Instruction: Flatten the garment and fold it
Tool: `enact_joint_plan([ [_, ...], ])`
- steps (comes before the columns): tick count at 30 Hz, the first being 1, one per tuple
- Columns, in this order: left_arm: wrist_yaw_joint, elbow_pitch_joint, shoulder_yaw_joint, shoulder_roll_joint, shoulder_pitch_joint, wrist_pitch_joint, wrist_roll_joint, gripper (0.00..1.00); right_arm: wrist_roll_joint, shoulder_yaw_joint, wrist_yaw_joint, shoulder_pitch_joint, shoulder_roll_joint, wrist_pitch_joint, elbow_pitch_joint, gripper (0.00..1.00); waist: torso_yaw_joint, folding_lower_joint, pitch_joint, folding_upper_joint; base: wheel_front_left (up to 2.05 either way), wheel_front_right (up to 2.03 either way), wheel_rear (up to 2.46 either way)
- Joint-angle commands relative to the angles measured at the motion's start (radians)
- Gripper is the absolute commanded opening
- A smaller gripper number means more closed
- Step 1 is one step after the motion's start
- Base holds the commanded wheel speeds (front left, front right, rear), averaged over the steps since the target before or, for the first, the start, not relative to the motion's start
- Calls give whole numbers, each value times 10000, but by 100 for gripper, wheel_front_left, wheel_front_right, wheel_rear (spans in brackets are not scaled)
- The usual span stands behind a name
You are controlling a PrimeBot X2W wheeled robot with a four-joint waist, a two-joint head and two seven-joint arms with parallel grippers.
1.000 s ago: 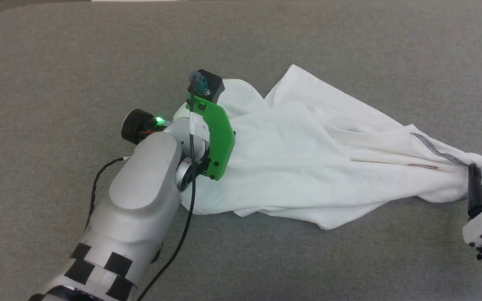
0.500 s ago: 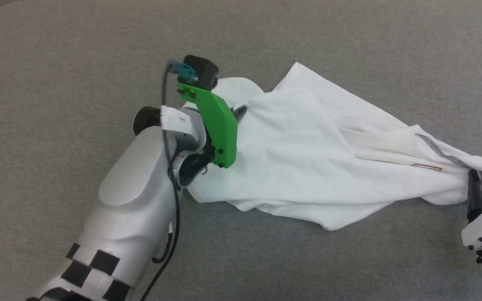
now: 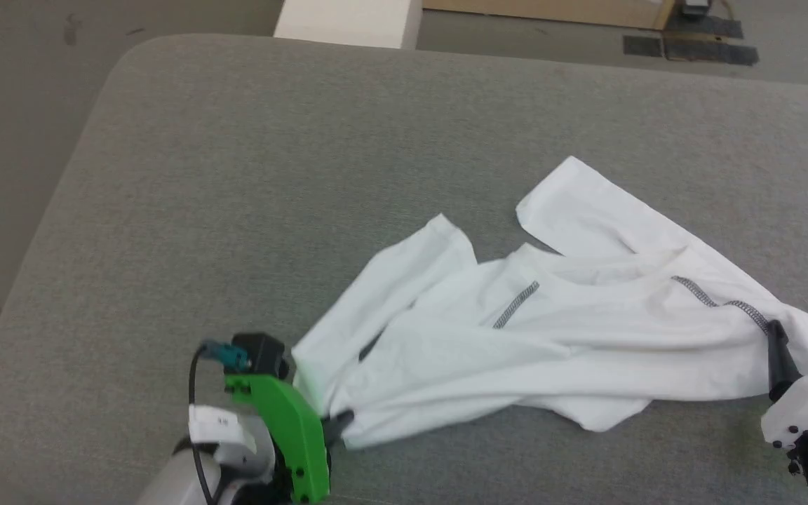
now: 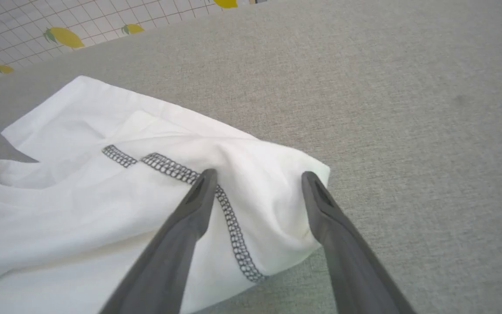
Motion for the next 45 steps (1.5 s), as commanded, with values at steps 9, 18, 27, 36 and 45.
enact_joint_plan([
  [9,391,-1700,1164,-334,594,-451,-1286,100,-39,199,-15,112,7,-14,154,100,46,0,-313,0,0,0,0],
  [18,-99,-1785,304,-156,-2115,-607,651,100,66,219,-15,34,7,-42,219,100,-471,0,-55,0,0,0,0],
  [27,-471,1396,-1595,-357,-4297,571,2602,100,167,303,-15,-251,7,-160,279,100,-1157,0,618,0,0,0,0],
  [36,-403,3338,-1823,-764,-4889,193,2912,7,228,246,-15,-378,7,-301,316,100,-1299,0,1090,0,0,0,0],
  [45,71,3859,-490,-991,-4983,-1424,2100,0,94,273,-15,-409,7,-283,378,100,-662,0,875,0,0,0,0],
])
